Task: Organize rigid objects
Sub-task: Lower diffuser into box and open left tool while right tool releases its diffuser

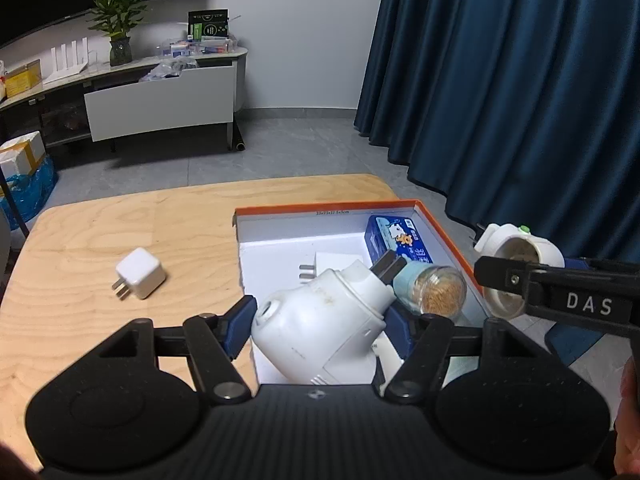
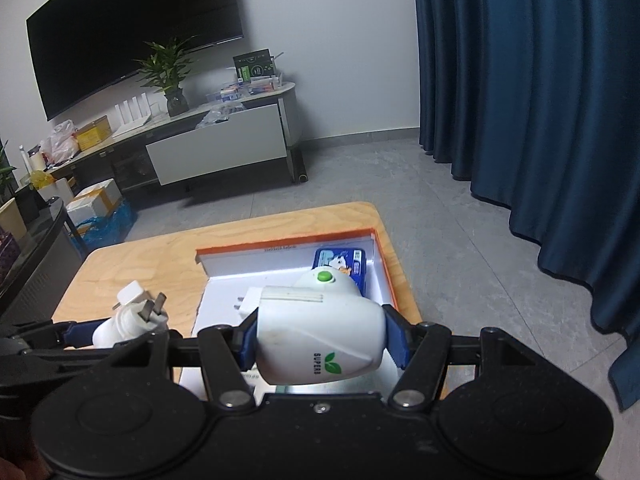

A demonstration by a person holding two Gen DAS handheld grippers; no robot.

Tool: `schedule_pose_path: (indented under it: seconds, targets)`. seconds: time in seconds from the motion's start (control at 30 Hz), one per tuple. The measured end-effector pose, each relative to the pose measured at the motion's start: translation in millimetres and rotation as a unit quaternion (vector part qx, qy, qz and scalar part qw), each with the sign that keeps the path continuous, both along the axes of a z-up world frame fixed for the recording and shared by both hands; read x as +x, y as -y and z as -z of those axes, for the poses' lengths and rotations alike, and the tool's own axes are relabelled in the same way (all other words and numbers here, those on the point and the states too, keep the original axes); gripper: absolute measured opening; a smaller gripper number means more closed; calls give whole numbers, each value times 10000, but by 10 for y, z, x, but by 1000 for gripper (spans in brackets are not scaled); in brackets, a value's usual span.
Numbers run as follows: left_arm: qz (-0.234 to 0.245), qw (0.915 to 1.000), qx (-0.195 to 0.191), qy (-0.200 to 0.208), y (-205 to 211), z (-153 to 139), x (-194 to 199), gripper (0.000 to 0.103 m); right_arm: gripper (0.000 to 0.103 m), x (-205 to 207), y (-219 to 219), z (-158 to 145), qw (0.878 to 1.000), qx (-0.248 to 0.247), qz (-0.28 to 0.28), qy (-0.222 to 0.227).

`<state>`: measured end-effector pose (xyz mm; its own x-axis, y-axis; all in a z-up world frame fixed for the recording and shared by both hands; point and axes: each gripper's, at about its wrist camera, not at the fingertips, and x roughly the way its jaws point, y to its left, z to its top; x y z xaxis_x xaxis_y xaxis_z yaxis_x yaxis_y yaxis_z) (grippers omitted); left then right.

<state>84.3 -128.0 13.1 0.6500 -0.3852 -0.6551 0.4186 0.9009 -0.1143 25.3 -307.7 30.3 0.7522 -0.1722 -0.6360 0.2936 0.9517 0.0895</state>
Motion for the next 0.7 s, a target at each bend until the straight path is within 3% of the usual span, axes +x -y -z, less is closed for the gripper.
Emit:
schedule_pose_path:
  seconds: [0.7]
  targets:
    - [-44, 9998, 17, -202, 203, 111, 446, 69, 73, 673, 237, 204, 9997, -50, -31, -246]
